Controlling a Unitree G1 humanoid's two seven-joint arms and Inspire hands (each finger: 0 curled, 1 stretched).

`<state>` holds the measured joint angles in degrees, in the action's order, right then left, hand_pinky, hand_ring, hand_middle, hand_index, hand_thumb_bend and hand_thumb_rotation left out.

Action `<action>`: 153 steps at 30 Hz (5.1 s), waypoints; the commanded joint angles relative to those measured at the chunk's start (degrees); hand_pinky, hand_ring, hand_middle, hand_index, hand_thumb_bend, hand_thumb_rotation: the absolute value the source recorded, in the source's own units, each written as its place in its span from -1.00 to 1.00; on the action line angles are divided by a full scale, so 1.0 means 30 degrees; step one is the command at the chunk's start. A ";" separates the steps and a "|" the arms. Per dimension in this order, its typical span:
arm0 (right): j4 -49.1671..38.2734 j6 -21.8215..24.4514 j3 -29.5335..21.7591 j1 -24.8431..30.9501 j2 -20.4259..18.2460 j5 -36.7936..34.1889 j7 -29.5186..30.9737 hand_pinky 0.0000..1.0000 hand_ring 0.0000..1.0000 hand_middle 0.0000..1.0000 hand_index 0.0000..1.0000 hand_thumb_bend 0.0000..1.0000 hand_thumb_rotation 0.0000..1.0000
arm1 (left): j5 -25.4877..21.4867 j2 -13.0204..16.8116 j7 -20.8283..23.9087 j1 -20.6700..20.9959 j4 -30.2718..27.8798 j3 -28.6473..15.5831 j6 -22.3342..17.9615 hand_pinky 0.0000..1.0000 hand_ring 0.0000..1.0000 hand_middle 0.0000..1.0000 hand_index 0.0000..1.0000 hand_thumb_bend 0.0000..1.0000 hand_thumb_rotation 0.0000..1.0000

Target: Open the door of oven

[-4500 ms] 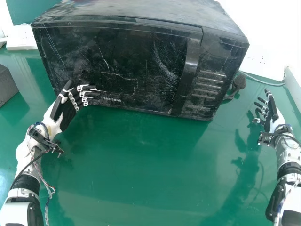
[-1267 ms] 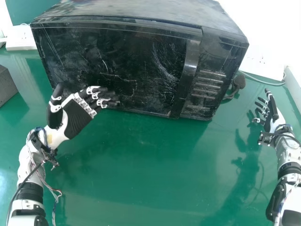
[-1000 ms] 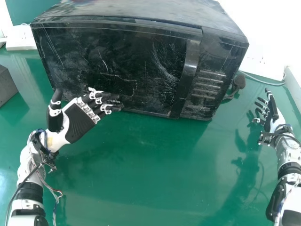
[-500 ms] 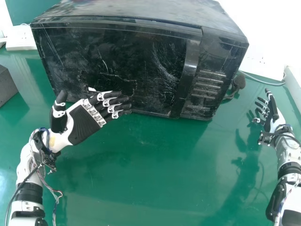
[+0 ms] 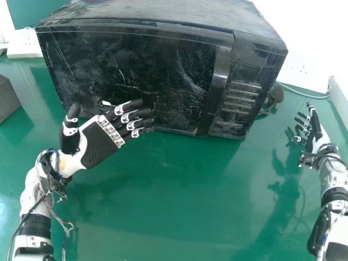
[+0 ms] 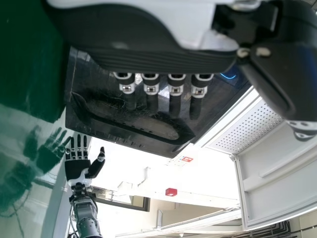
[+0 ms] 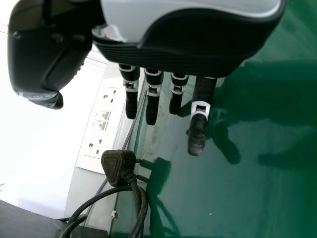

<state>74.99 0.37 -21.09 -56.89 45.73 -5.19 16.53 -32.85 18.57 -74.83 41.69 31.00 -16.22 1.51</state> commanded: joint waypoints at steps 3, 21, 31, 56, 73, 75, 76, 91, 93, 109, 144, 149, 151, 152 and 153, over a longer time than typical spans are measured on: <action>0.0754 0.0947 0.0018 0.1134 -0.0222 0.0205 -0.0004 0.41 0.56 0.74 0.79 0.52 1.00 | -0.0345 -0.0133 0.0012 -0.0472 -0.0553 0.0222 0.0351 0.57 1.00 1.00 1.00 1.00 0.54; 0.0712 0.0986 0.0239 0.1023 -0.0282 0.0374 -0.0234 0.38 0.56 0.73 0.75 0.50 1.00 | -0.0437 -0.0569 0.2640 -0.1129 -0.3374 0.0816 0.1503 0.90 1.00 1.00 1.00 1.00 0.51; 0.0728 0.0992 0.0112 0.1021 -0.0280 0.0312 -0.0136 0.31 0.52 0.74 0.76 0.56 1.00 | -0.0522 -0.0886 0.3405 -0.1229 -0.4038 0.1011 0.1684 1.00 1.00 1.00 1.00 1.00 0.47; 0.0727 0.1002 0.0054 0.1050 -0.0255 0.0257 -0.0068 0.22 0.46 0.72 0.76 0.58 1.00 | 0.0481 -0.0776 0.5773 -0.1125 -0.5118 0.1910 0.0283 1.00 1.00 1.00 1.00 1.00 0.62; 0.0695 0.1082 0.0110 0.0947 -0.0312 0.0274 -0.0103 0.20 0.49 0.74 0.76 0.60 1.00 | 0.1487 -0.0356 0.5623 -0.0277 -0.4783 0.2476 -0.0352 1.00 1.00 1.00 1.00 1.00 0.71; 0.0693 0.1095 0.0093 0.0944 -0.0307 0.0250 -0.0058 0.18 0.47 0.73 0.76 0.58 1.00 | 0.1599 -0.0351 0.5522 -0.0070 -0.4616 0.2498 -0.0573 1.00 1.00 1.00 1.00 1.00 0.72; 0.0698 0.1074 0.0092 0.0962 -0.0293 0.0251 -0.0010 0.15 0.46 0.74 0.77 0.58 1.00 | 0.1800 -0.0359 0.5721 -0.0037 -0.4699 0.2530 -0.0697 1.00 1.00 1.00 1.00 1.00 0.72; 0.0716 0.1070 0.0023 0.0983 -0.0330 0.0215 -0.0141 0.25 0.53 0.73 0.76 0.55 1.00 | 0.3525 -0.0312 0.8153 0.0349 -0.6128 0.3677 -0.0749 1.00 1.00 1.00 1.00 1.00 0.83; 0.0707 0.1084 0.0002 0.0973 -0.0351 0.0185 -0.0160 0.36 0.59 0.74 0.77 0.57 1.00 | 0.3565 -0.0296 0.8329 0.0369 -0.6277 0.3834 -0.0521 1.00 1.00 1.00 1.00 1.00 0.83; 0.0744 0.1076 -0.0094 0.1026 -0.0324 0.0173 -0.0109 0.25 0.53 0.75 0.79 0.64 1.00 | 0.4678 -0.0314 1.0526 0.0468 -0.7799 0.4792 0.0852 0.98 1.00 1.00 1.00 1.00 0.85; 0.0700 0.0703 -0.0075 0.1098 -0.0448 0.0315 -0.0464 0.10 0.33 0.60 0.65 0.58 1.00 | 0.7089 -0.1532 1.2305 0.2319 -0.4968 0.6146 0.0960 0.97 1.00 1.00 1.00 1.00 0.81; 0.0661 0.0626 0.0015 0.1094 -0.0452 0.0296 -0.0311 0.41 0.47 0.61 0.68 0.67 1.00 | 0.7202 -0.1742 1.2555 0.2644 -0.4302 0.6168 0.0924 0.96 1.00 1.00 1.00 1.00 0.79; 0.0662 0.0725 -0.0054 0.1055 -0.0464 0.0201 -0.0347 0.43 0.48 0.62 0.68 0.68 1.00 | 0.7286 -0.1864 1.2770 0.2700 -0.4274 0.6174 0.1045 0.94 1.00 1.00 1.00 1.00 0.78; 0.0655 0.0704 -0.0047 0.1055 -0.0474 0.0207 -0.0422 0.42 0.46 0.61 0.68 0.68 1.00 | 0.7308 -0.1903 1.2776 0.2733 -0.4238 0.6195 0.1035 0.94 1.00 1.00 1.00 1.00 0.79; 0.0651 0.0684 -0.0069 0.1057 -0.0478 0.0184 -0.0428 0.36 0.43 0.60 0.67 0.67 1.00 | 0.7375 -0.1926 1.2750 0.2787 -0.4114 0.6240 0.0851 0.94 1.00 1.00 1.00 1.00 0.79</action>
<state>74.93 -0.25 -21.64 -56.95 45.50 -5.21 15.61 -11.57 13.44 -36.91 49.46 18.15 1.49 4.11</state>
